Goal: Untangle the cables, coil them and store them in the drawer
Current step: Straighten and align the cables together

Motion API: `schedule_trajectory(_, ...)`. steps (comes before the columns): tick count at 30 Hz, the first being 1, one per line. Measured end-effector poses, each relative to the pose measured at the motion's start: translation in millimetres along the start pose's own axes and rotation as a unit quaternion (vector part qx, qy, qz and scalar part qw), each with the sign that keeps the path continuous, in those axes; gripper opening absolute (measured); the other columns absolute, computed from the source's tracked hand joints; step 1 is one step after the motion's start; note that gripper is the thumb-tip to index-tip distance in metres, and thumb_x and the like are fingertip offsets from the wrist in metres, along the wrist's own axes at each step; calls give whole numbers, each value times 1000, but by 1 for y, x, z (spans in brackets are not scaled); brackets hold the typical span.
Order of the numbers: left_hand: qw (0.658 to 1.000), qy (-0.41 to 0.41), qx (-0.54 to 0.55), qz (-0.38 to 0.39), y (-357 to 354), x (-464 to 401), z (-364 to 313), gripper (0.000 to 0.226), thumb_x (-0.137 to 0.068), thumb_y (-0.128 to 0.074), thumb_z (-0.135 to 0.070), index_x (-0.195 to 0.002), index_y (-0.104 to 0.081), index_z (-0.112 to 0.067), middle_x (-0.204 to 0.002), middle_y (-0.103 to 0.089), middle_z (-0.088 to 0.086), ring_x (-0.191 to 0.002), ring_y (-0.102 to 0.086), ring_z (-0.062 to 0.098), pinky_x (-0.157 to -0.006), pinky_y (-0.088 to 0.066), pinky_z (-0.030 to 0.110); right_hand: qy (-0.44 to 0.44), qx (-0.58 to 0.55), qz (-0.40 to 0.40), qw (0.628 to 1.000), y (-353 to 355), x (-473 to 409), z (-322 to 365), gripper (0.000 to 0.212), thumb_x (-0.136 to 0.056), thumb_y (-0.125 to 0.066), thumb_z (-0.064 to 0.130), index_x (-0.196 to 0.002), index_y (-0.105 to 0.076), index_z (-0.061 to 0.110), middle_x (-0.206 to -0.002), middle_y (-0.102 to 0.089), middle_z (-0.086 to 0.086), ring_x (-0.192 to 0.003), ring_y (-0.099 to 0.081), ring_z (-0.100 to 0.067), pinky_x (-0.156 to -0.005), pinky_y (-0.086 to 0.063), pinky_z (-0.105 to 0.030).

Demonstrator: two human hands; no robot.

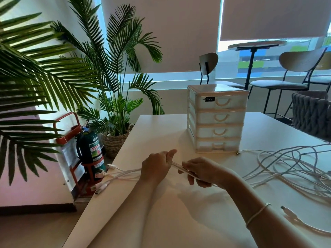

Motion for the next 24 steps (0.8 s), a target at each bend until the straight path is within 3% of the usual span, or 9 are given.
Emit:
schedule_trajectory(3,1000,0,-2,-3,1,1,0,55,-95,-30,-50,-94,-65,-8,-94,-69,15,-94,-61,35,-75,-43,35,-9,72,-11,997,-3,0,-1,31,-99,-40,26,-80,-61,14,-58,-47,1,-39,-33,-10,-37,-26,-20)
schedule_trajectory(5,1000,-4,3,-7,4,1,-2,54,-96,-32,-49,-92,-65,-6,-95,-69,16,-96,-59,37,-75,-43,36,9,91,-66,994,7,-3,2,32,-98,-41,24,-73,-59,17,-59,-46,4,-46,-36,-8,-43,-30,-17)
schedule_trajectory(9,999,-28,15,1,4,4,-17,53,-96,-34,-47,-86,-63,-4,-92,-68,18,-95,-58,37,-73,-42,35,51,184,-182,965,29,-4,8,31,-98,-39,25,-93,-66,10,-72,-53,5,-65,-44,-10,-55,-32,-20)
schedule_trajectory(13,999,-13,-33,-18,5,3,-13,54,-97,-30,-47,-97,-66,-7,-98,-69,17,-98,-60,37,-75,-44,36,45,175,-57,982,9,1,6,31,-96,-44,27,-70,-60,23,-64,-48,8,-53,-41,-2,-49,-32,-13)
schedule_trajectory(16,999,-14,-52,-6,4,5,-12,55,-98,-28,-47,-101,-66,-8,-100,-68,16,-99,-60,37,-77,-45,36,40,140,4,989,2,5,5,29,-94,-49,26,-67,-59,24,-59,-46,8,-42,-38,1,-43,-30,-12)
schedule_trajectory(18,999,-20,-40,14,5,6,-14,53,-97,-28,-47,-102,-66,-9,-101,-68,16,-101,-59,36,-78,-44,36,57,121,-58,989,14,2,6,27,-94,-51,24,-71,-64,22,-65,-53,3,-53,-44,-5,-52,-35,-18)
schedule_trajectory(20,998,-43,-12,55,2,7,-20,49,-97,-32,-48,-96,-66,-13,-98,-68,13,-100,-59,33,-75,-42,34,74,146,-175,971,35,-1,7,25,-94,-48,20,-84,-70,13,-81,-63,-5,-70,-51,-13,-64,-38,-24)
schedule_trajectory(22,993,-63,23,99,-3,11,-27,42,-94,-38,-50,-73,-56,-18,-80,-63,8,-88,-58,31,-67,-36,31,79,170,-244,951,45,-1,7,26,-95,-45,18,-95,-69,9,-94,-68,-7,-80,-55,-16,-68,-37,-24)
schedule_trajectory(24,989,-60,51,123,-7,12,-29,42,-93,-42,-49,-65,-43,-18,-68,-53,3,-80,-55,31,-62,-32,29,74,186,-263,944,47,0,5,26,-95,-44,19,-97,-69,10,-97,-68,-7,-80,-53,-14,-66,-34,-22)
Point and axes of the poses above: each hand's wrist, its own x-axis away from the middle knuckle, its own y-axis out of the back of the hand, z = x × y, the point moved 8 cm from there along -x, towards the middle knuckle
